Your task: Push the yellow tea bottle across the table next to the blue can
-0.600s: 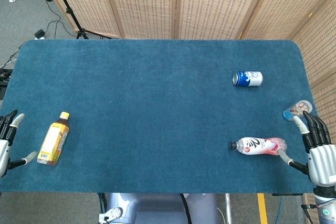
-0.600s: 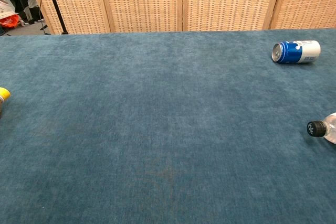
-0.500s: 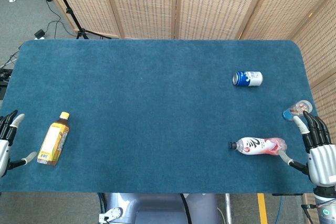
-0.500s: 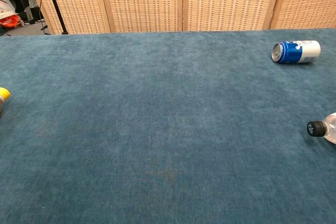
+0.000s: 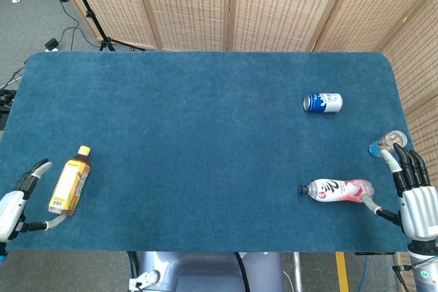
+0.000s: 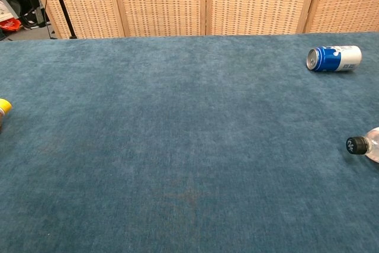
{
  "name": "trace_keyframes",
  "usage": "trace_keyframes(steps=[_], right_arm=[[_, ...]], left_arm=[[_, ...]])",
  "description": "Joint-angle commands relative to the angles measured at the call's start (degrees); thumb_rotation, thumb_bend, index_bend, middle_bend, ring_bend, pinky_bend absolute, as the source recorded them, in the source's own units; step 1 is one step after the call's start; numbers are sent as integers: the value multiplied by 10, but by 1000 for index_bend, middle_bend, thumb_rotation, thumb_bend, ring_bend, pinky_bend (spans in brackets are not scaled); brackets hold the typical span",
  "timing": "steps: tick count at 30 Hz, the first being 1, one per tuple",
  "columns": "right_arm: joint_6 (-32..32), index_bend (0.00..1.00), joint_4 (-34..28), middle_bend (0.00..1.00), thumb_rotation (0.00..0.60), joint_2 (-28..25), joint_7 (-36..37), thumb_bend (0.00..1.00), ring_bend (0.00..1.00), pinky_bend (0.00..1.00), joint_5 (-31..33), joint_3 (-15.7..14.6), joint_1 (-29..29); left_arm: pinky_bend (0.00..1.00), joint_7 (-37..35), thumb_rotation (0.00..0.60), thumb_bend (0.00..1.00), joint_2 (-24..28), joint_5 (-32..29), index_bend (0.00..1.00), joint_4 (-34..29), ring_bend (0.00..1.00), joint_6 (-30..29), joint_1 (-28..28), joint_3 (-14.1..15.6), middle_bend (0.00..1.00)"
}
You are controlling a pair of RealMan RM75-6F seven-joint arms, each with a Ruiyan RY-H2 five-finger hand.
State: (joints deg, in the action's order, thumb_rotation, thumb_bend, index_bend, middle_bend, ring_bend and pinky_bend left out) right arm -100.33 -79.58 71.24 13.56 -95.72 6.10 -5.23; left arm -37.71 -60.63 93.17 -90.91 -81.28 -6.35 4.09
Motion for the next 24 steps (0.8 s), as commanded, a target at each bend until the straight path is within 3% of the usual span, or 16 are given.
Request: trace_keyframes(steps=[1, 3, 13, 24], right_arm=[[4, 53, -2, 0, 600, -2, 3, 0, 0, 43, 0, -1, -2], [9, 53, -3, 0, 600, -4, 6, 0, 0, 41, 1, -2, -3], [12, 53, -9, 0, 600, -13, 24, 0, 0, 33, 8, 0, -3], [16, 53, -11, 0, 600, -15, 28, 0, 0, 33, 12, 1, -3]], left_arm=[[0, -175, 600, 598, 13, 10, 0, 3, 0, 59, -23, 36, 0], [0, -201, 600, 653, 6, -3, 0, 8, 0, 72, -26, 35, 0], [0, -295, 600, 678, -12, -54, 0, 54, 0, 116, -31, 28, 0], [0, -314, 600, 676, -28, -100, 0, 78, 0, 172, -45, 7, 0]])
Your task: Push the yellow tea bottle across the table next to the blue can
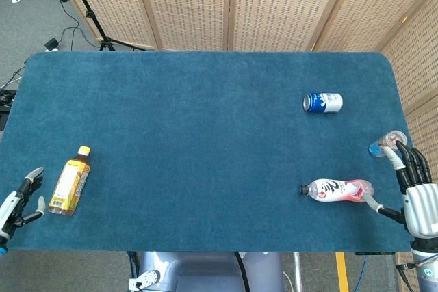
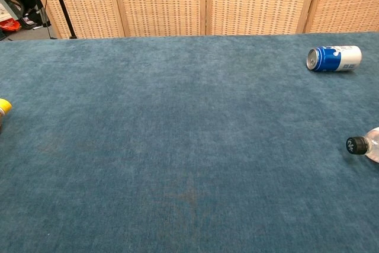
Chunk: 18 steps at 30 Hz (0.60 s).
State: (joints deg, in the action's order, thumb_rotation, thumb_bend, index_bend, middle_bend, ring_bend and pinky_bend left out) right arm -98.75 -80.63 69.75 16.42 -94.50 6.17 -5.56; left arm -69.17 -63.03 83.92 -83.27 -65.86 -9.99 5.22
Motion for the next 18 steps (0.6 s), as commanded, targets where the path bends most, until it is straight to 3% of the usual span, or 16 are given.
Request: trace_keyframes(steps=[1, 18], right_arm=[[0, 53, -1, 0, 600, 0, -1, 0, 0, 33, 0, 0, 0], [4, 53, -3, 0, 600, -5, 7, 0, 0, 33, 6, 1, 1]], left_arm=[[0, -3, 600, 675, -4, -8, 0, -1, 0, 26, -12, -5, 0], [0, 11, 600, 711, -18, -27, 0, -19, 0, 81, -26, -16, 0]])
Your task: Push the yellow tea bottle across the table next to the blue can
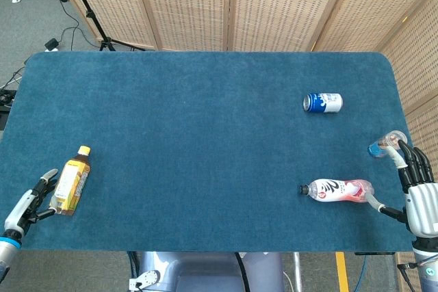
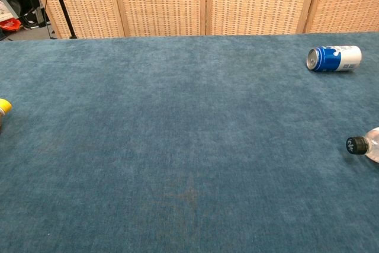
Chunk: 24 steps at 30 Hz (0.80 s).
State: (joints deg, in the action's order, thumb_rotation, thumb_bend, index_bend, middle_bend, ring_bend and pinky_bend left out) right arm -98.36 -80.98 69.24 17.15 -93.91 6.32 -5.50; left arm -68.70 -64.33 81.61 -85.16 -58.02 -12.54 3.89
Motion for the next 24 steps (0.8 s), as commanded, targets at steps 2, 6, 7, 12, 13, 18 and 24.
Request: trace_keyframes(steps=[2, 6, 7, 12, 13, 18, 24], right_arm=[[1, 53, 0, 0, 600, 0, 0, 0, 0, 33, 0, 0, 0], [1, 53, 0, 0, 600, 0, 0, 0, 0, 33, 0, 0, 0], [1, 53, 0, 0, 600, 0, 0, 0, 0, 33, 0, 0, 0], [2, 53, 0, 0, 600, -1, 1, 0, 0, 33, 1, 0, 0], [2, 53, 0, 0, 600, -1, 1, 0, 0, 33, 1, 0, 0], [2, 53, 0, 0, 600, -1, 1, 0, 0, 33, 1, 0, 0], [3, 53, 0, 0, 600, 0, 0, 0, 0, 33, 1, 0, 0]], left_arm=[[0, 11, 600, 713, -9, -8, 0, -4, 0, 4, -1, -6, 0], [22, 37, 600, 754, -21, -25, 0, -19, 0, 4, -3, -20, 0], [41, 48, 600, 759, -23, -31, 0, -25, 0, 4, -3, -23, 0], [132, 89, 600, 773, -31, -59, 0, -54, 0, 4, -2, -37, 0], [150, 94, 600, 777, -32, -61, 0, -59, 0, 3, -2, -39, 0], [190, 113, 600, 778, -38, -71, 0, -78, 0, 2, -1, -48, 0], [192, 144, 600, 773, -44, -92, 0, -108, 0, 18, -15, -67, 0]])
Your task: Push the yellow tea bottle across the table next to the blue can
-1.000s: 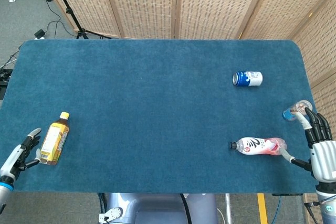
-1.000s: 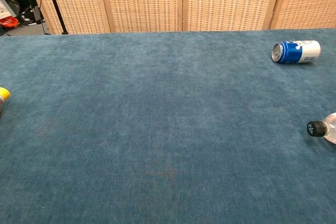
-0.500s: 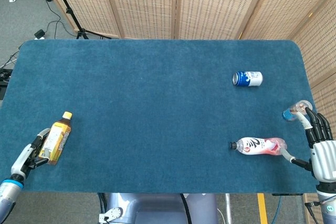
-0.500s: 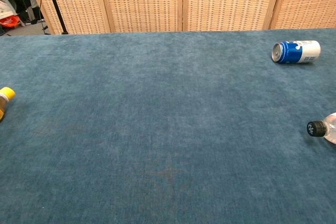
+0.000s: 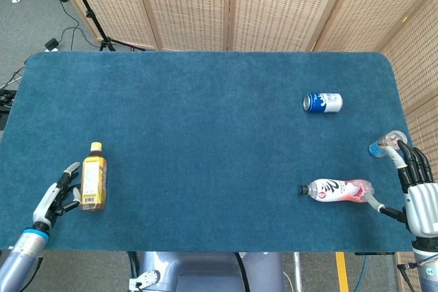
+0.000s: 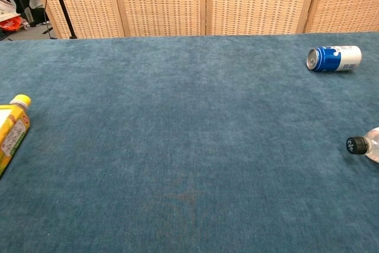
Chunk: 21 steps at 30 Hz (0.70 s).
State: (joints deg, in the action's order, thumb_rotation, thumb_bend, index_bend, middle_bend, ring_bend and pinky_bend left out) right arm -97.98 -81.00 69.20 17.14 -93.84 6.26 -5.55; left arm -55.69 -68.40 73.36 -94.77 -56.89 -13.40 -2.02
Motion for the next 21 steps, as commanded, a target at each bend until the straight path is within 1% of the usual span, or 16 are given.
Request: trace_keyframes(steps=[1, 6, 10, 15, 17, 21], right_arm=[[0, 53, 0, 0, 600, 0, 0, 0, 0, 33, 0, 0, 0], [1, 53, 0, 0, 600, 0, 1, 0, 0, 33, 2, 1, 0], [3, 53, -1, 0, 600, -2, 4, 0, 0, 33, 5, 2, 0], [6, 53, -1, 0, 600, -4, 10, 0, 0, 33, 11, 4, 0], [7, 53, -1, 0, 600, -4, 12, 0, 0, 33, 12, 5, 0], [7, 53, 0, 0, 600, -4, 11, 0, 0, 33, 13, 5, 0]], left_arm=[[192, 21, 600, 774, -4, -15, 0, -18, 0, 9, -9, -12, 0], [192, 57, 600, 775, -11, -40, 0, -42, 0, 20, -21, -25, 0], [192, 98, 600, 772, -21, -69, 0, -62, 0, 27, -35, -41, 0], [192, 138, 600, 773, -38, -85, 0, -69, 0, 33, -50, -55, 0], [192, 143, 600, 780, -45, -92, 0, -73, 0, 42, -57, -62, 0], [192, 131, 600, 806, -59, -99, 0, -70, 0, 60, -69, -78, 0]])
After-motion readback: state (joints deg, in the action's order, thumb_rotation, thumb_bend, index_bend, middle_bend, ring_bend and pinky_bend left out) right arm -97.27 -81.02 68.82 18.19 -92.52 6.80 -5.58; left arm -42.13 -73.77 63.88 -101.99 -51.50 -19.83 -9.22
